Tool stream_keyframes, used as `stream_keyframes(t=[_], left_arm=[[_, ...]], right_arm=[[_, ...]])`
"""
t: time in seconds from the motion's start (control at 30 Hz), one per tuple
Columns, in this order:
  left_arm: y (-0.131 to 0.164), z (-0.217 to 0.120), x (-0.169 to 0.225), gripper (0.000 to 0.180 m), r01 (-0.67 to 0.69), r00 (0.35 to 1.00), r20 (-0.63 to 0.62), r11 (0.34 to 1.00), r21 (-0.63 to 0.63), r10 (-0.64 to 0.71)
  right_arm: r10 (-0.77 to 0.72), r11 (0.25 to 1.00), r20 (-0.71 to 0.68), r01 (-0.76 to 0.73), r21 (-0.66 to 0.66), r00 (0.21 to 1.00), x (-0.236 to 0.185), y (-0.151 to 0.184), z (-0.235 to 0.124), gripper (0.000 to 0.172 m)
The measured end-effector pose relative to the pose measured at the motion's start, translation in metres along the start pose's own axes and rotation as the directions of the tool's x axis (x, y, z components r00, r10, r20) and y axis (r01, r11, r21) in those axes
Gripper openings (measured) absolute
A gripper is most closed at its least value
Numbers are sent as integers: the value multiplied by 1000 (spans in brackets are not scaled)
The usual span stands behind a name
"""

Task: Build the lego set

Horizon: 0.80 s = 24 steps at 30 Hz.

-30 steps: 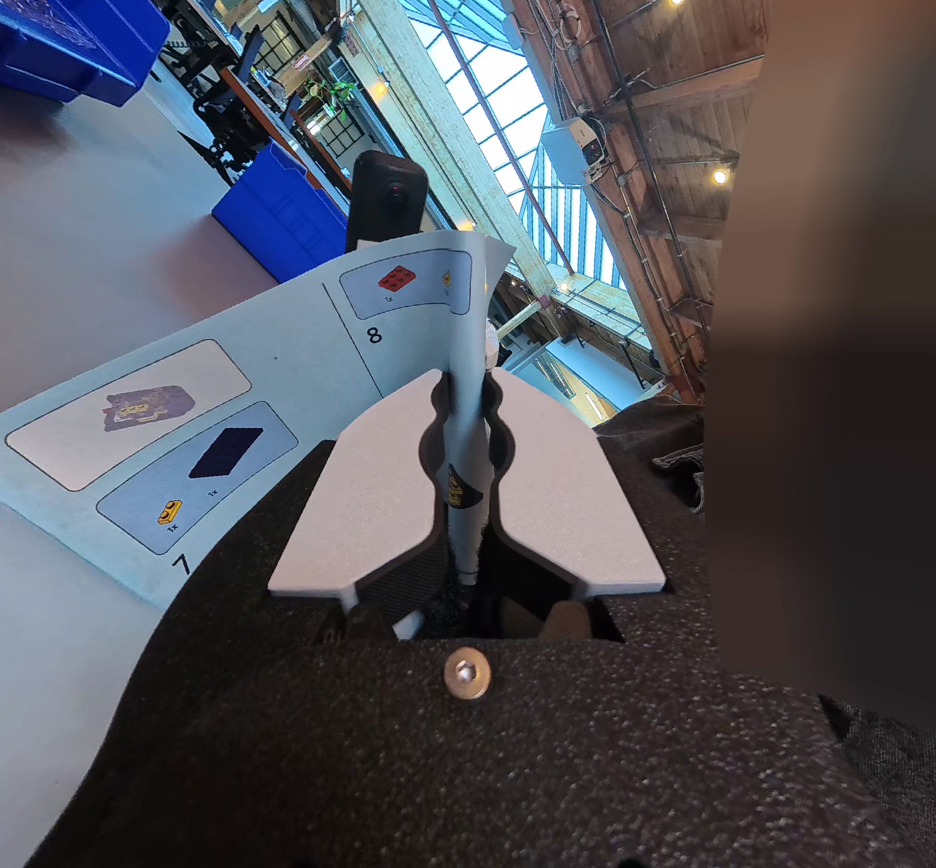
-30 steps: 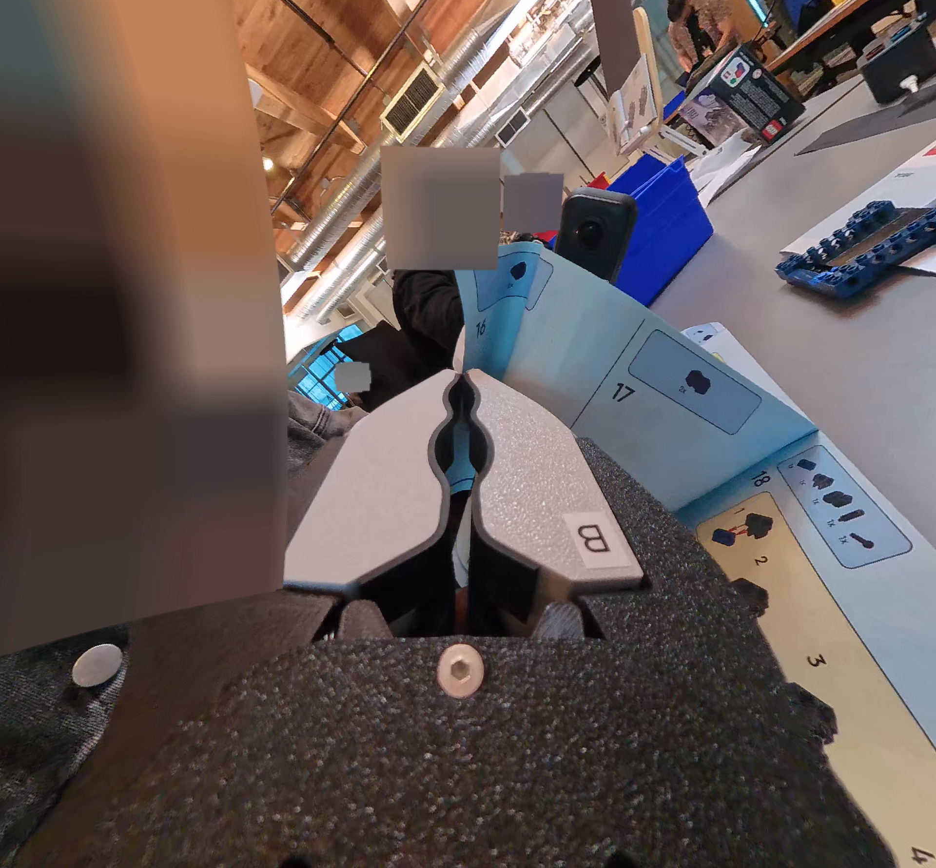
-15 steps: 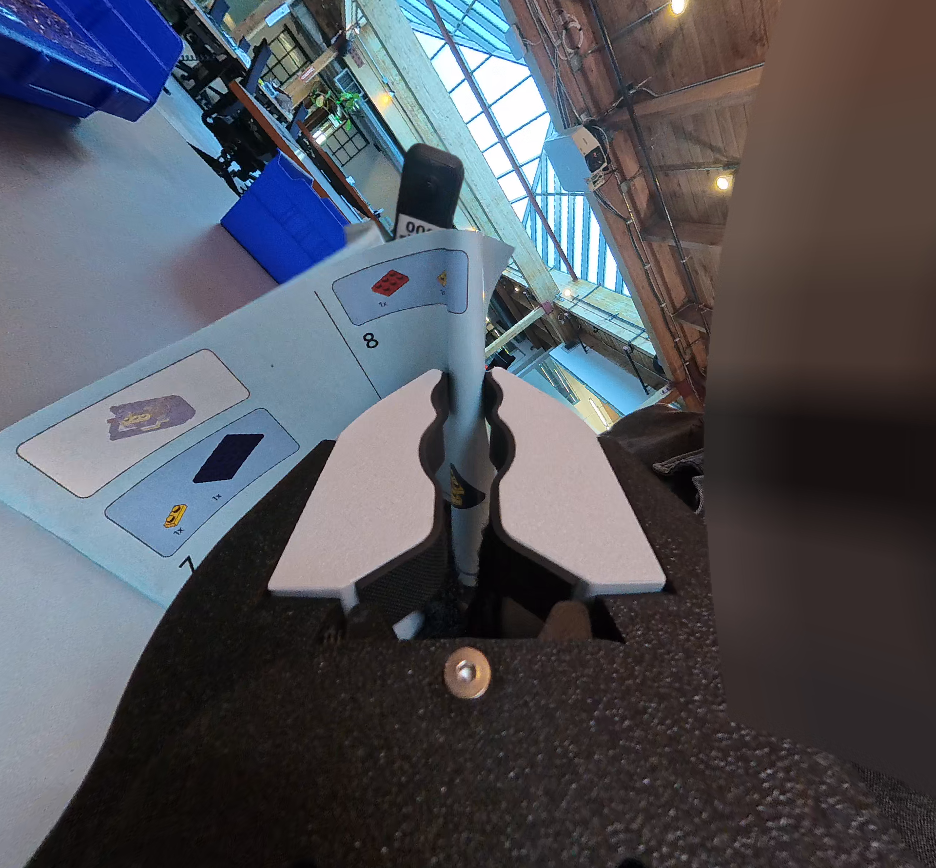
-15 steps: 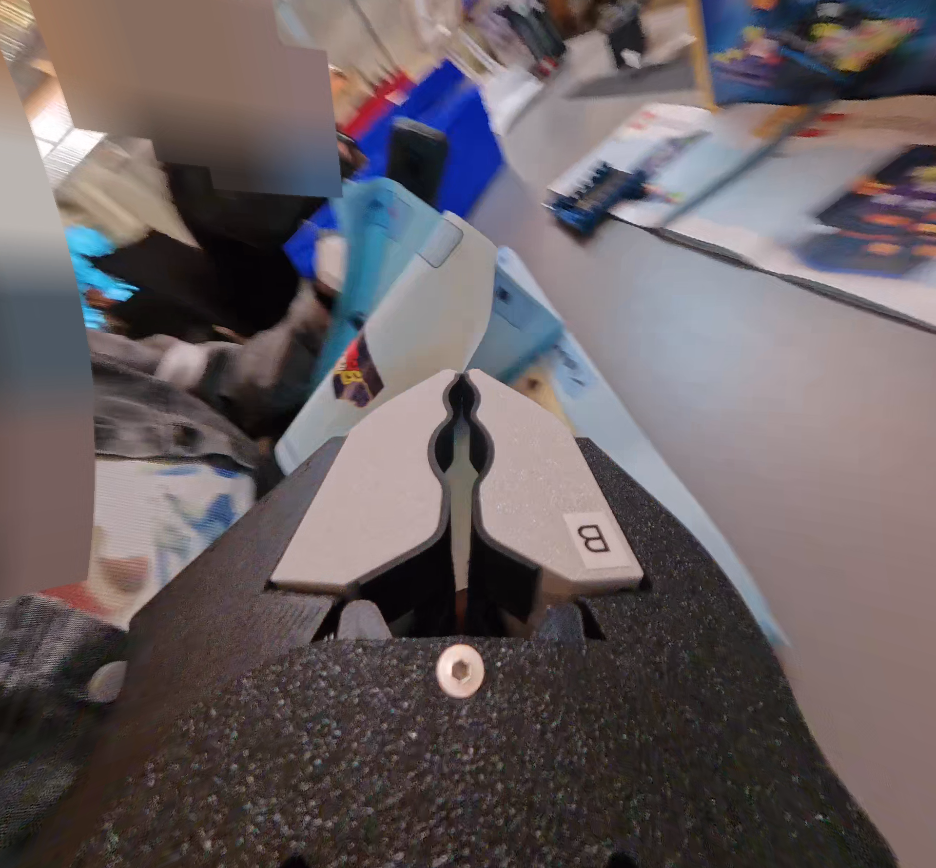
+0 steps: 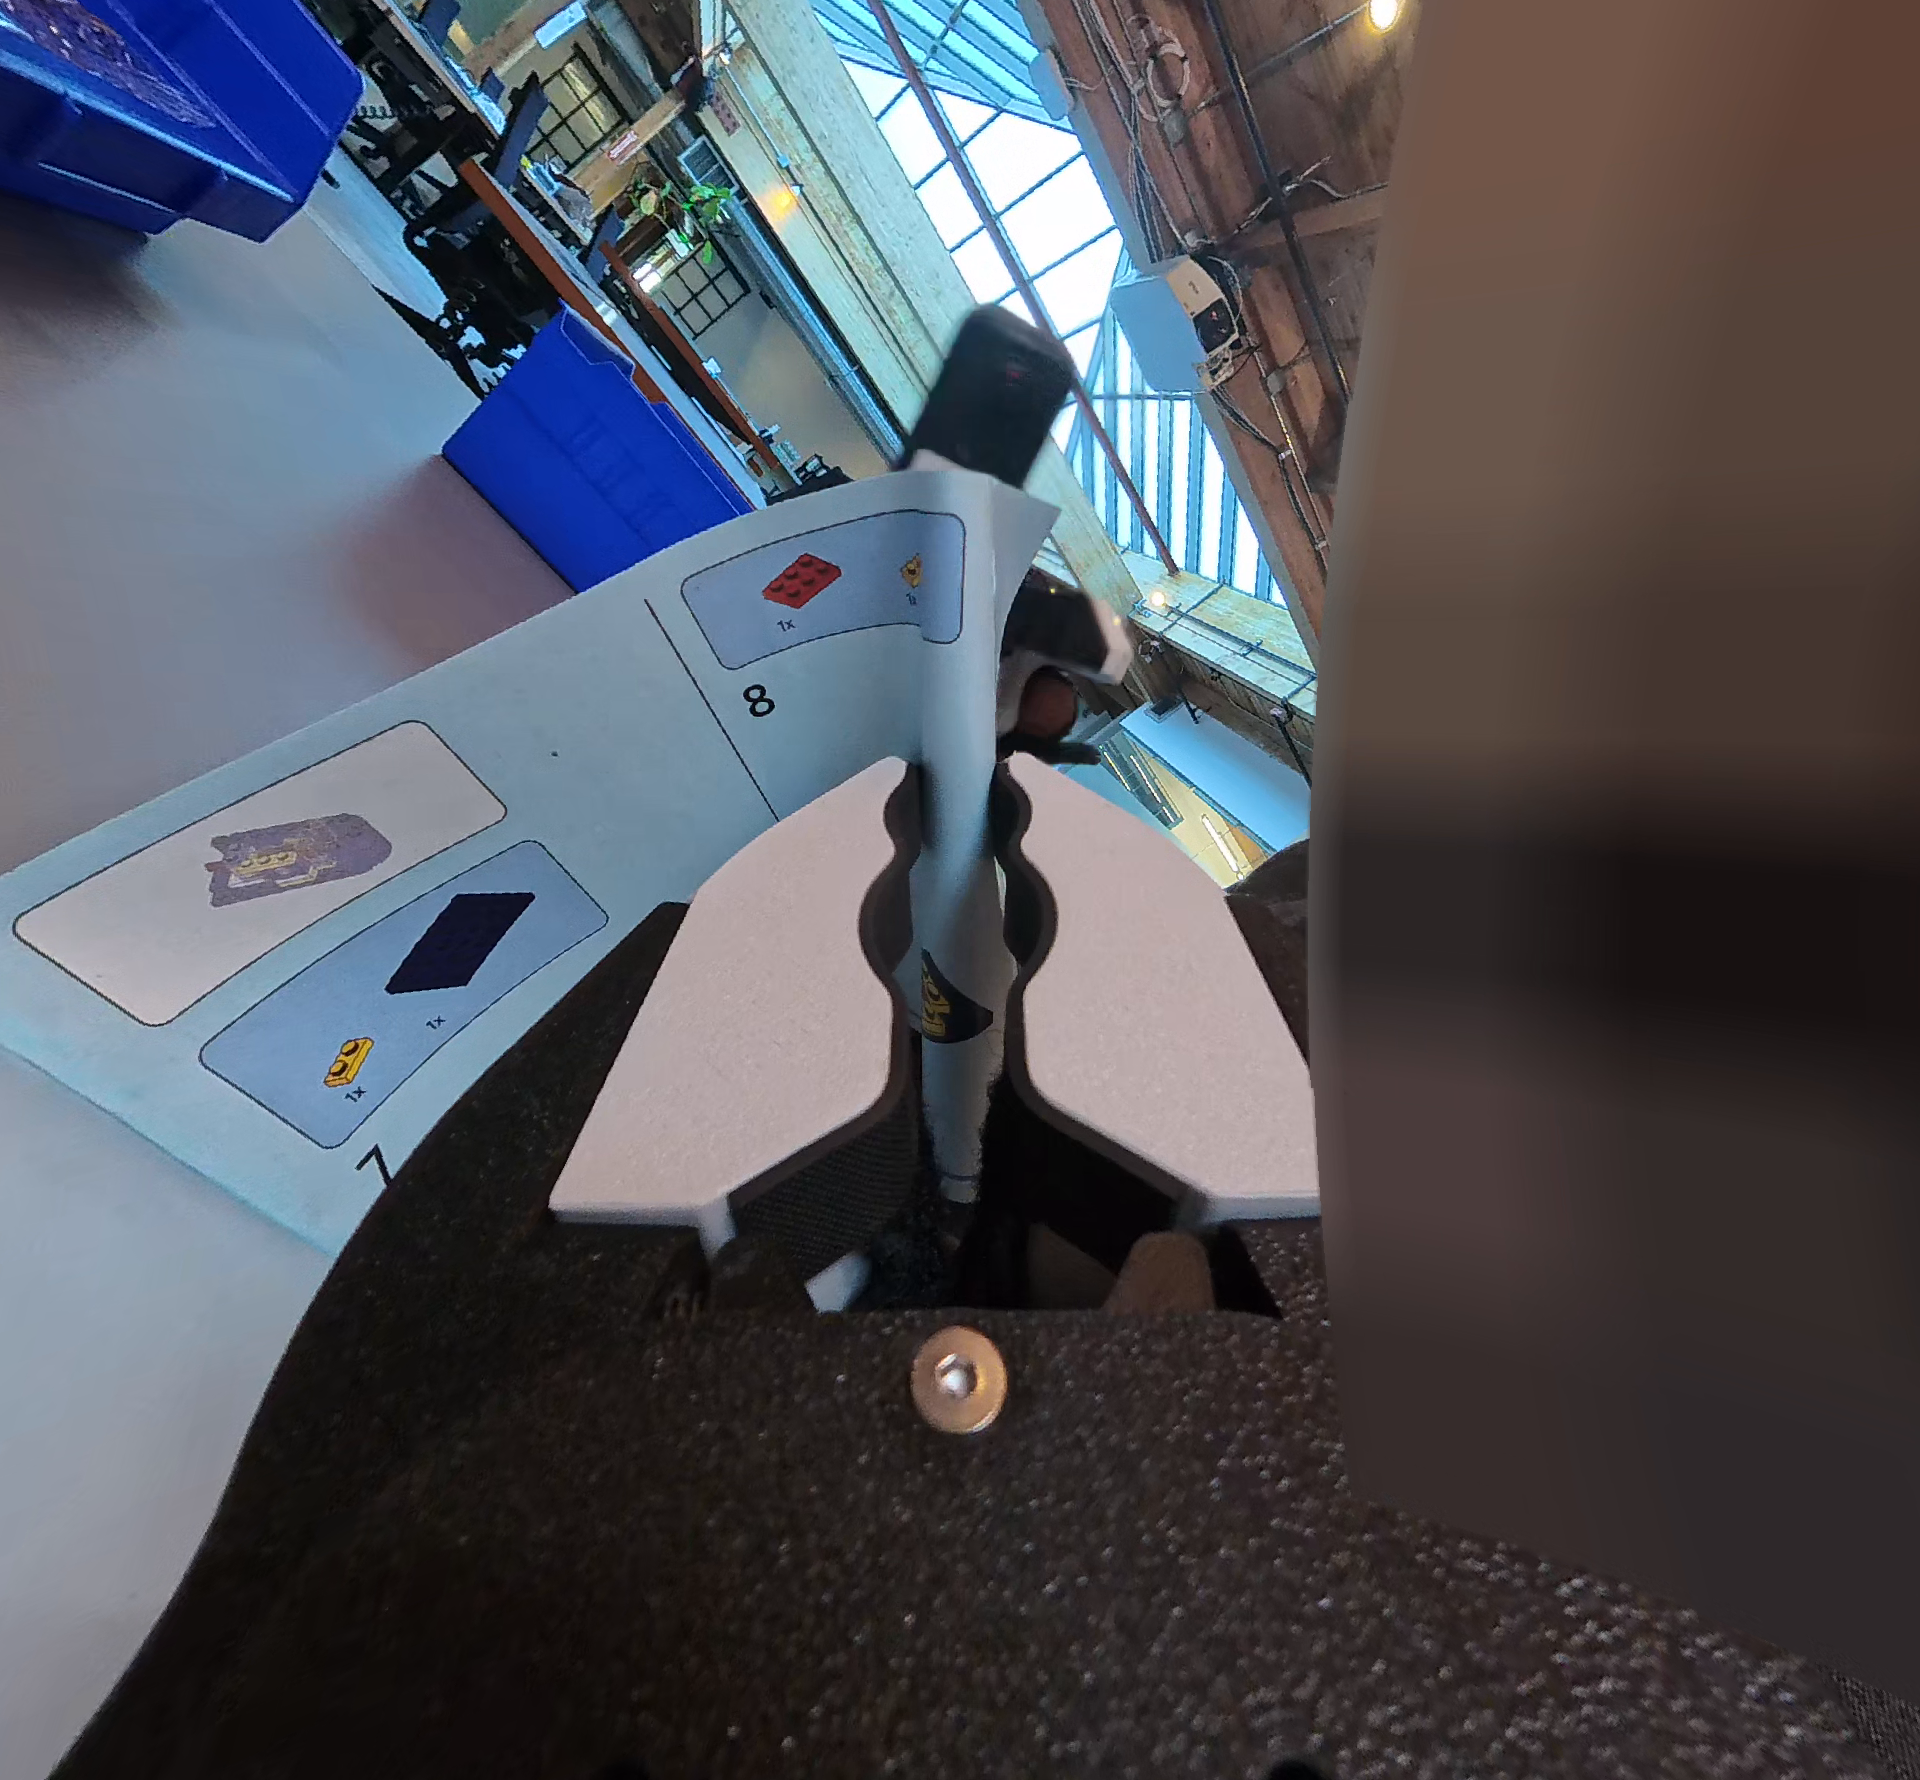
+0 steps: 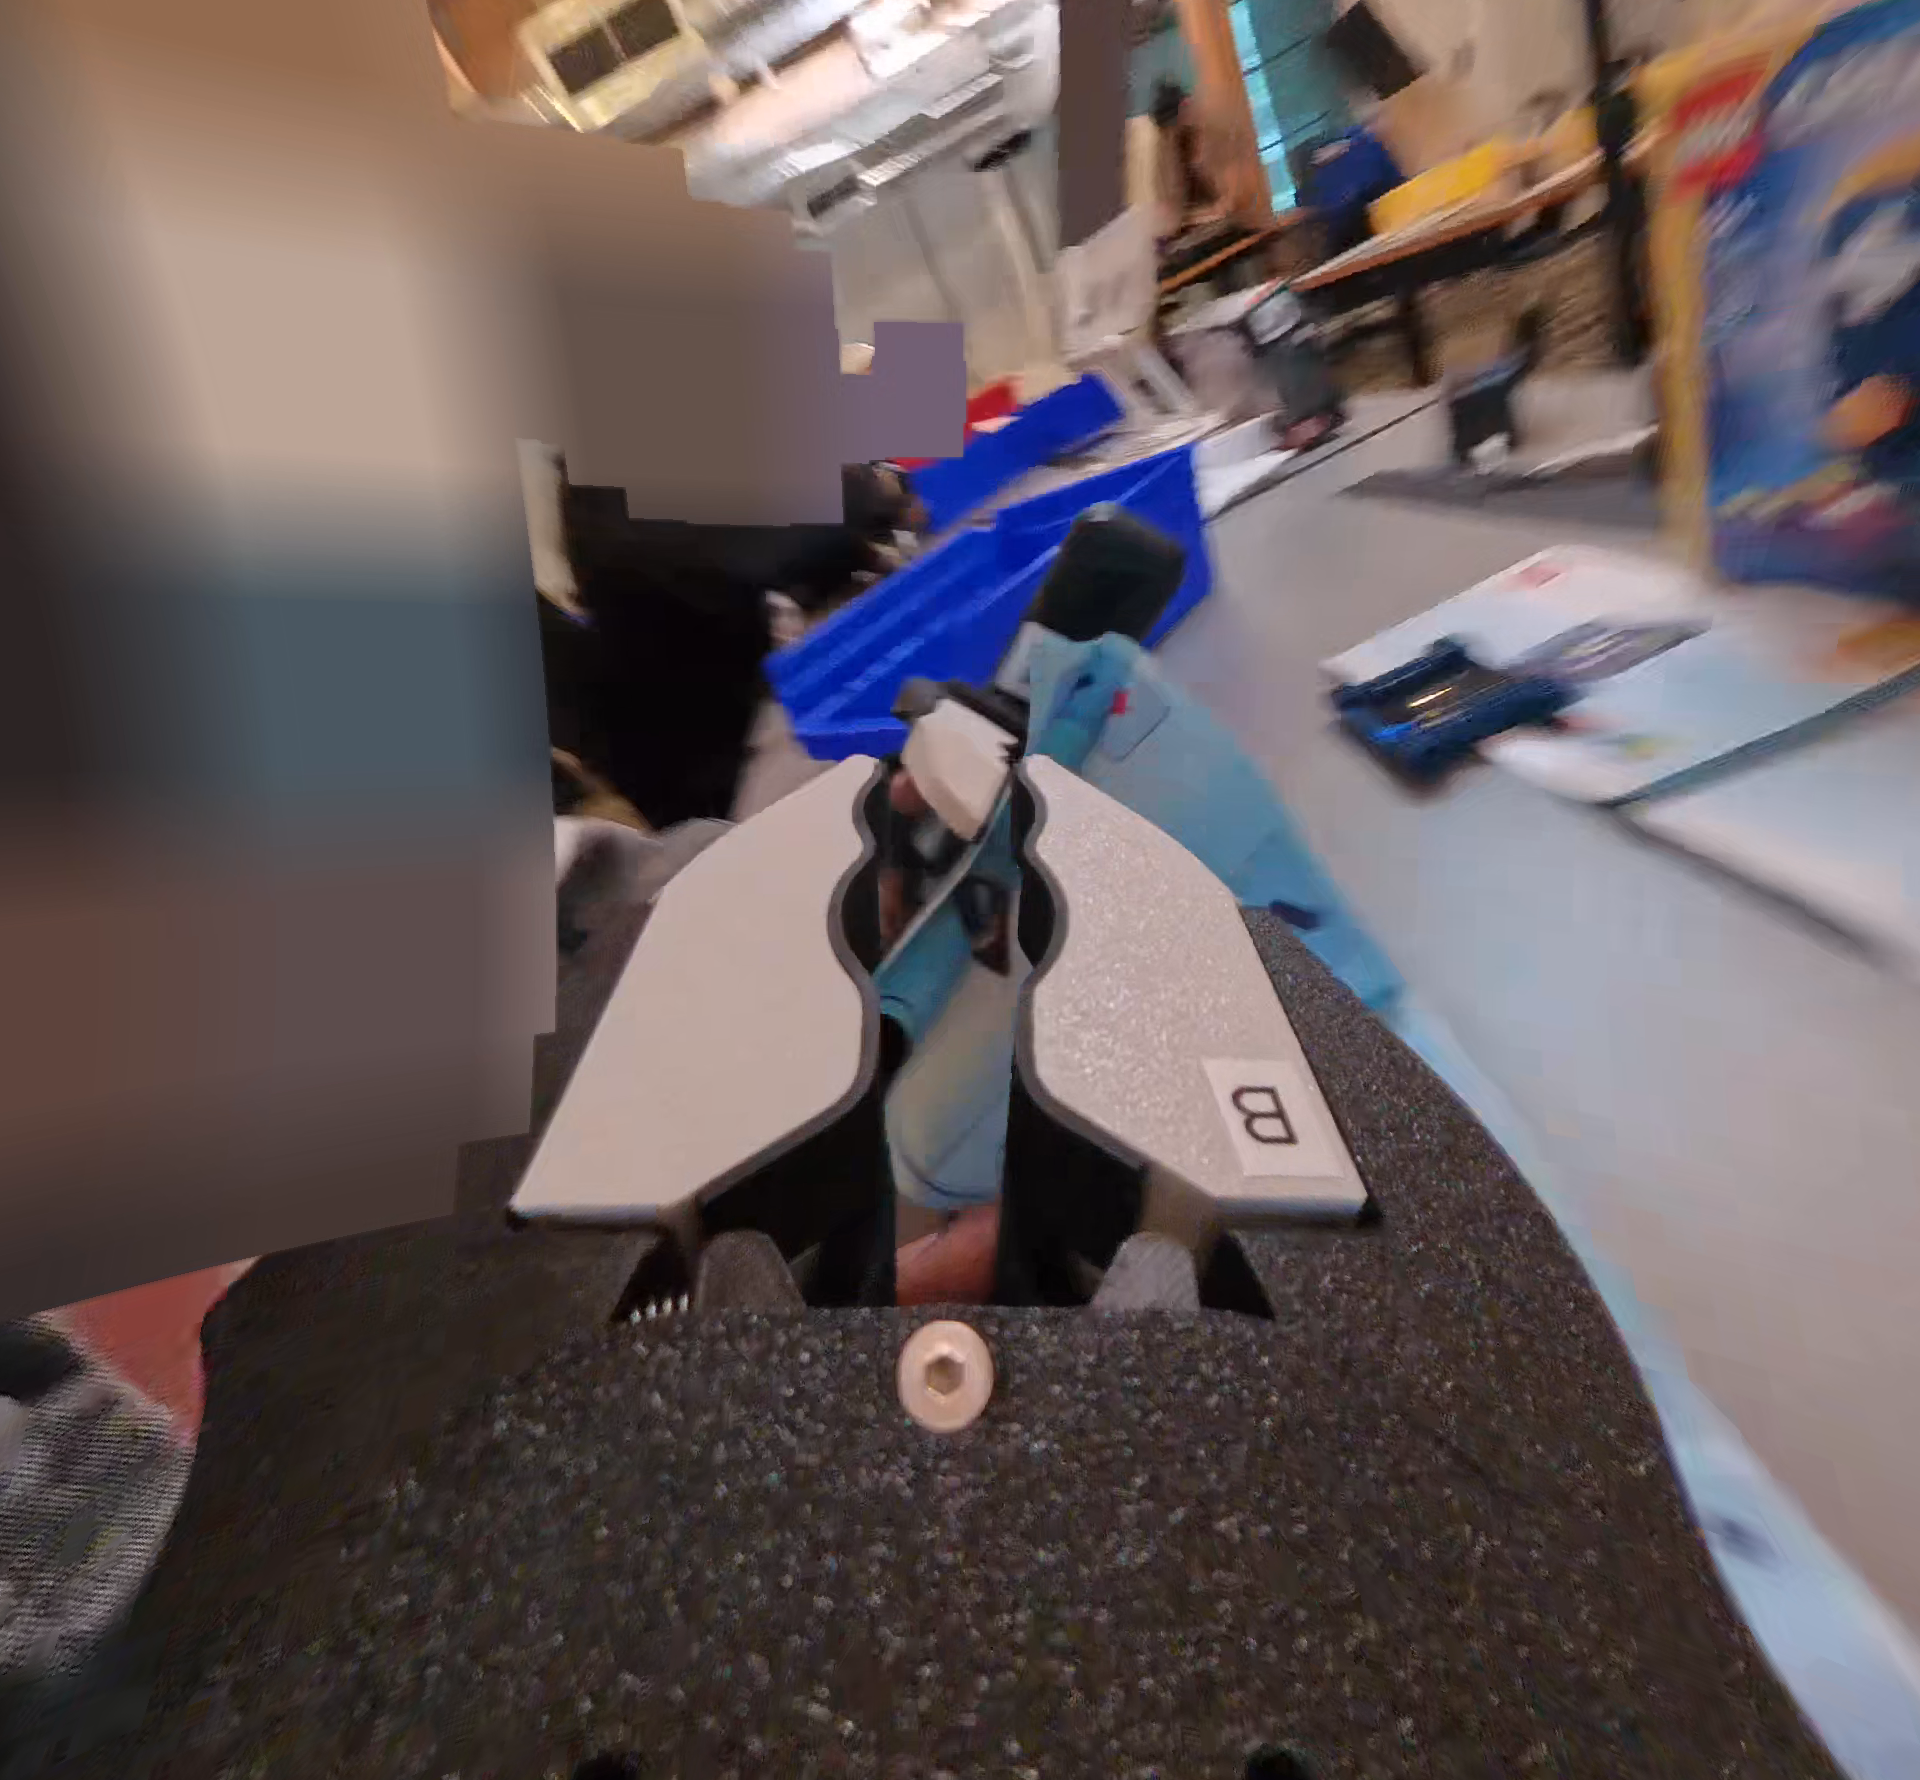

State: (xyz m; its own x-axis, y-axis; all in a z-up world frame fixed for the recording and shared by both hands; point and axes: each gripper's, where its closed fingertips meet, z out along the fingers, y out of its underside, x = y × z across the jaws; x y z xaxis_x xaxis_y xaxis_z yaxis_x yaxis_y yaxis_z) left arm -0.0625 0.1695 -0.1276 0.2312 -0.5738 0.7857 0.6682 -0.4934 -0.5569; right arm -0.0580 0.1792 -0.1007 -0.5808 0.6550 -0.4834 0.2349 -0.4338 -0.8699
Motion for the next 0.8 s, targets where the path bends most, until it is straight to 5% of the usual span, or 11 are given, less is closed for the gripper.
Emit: stream_keyframes(t=[0.2,0.8], left_arm=[[1,1,1,12,-1,1000,-2,1000,-6,1],[2,2,1,12,-8,1000,2,1000,-13,8]], right_arm=[[145,989,67,-146,4,987,8,17,8,11],[147,989,99,-144,-29,984,3,24,10,0]])
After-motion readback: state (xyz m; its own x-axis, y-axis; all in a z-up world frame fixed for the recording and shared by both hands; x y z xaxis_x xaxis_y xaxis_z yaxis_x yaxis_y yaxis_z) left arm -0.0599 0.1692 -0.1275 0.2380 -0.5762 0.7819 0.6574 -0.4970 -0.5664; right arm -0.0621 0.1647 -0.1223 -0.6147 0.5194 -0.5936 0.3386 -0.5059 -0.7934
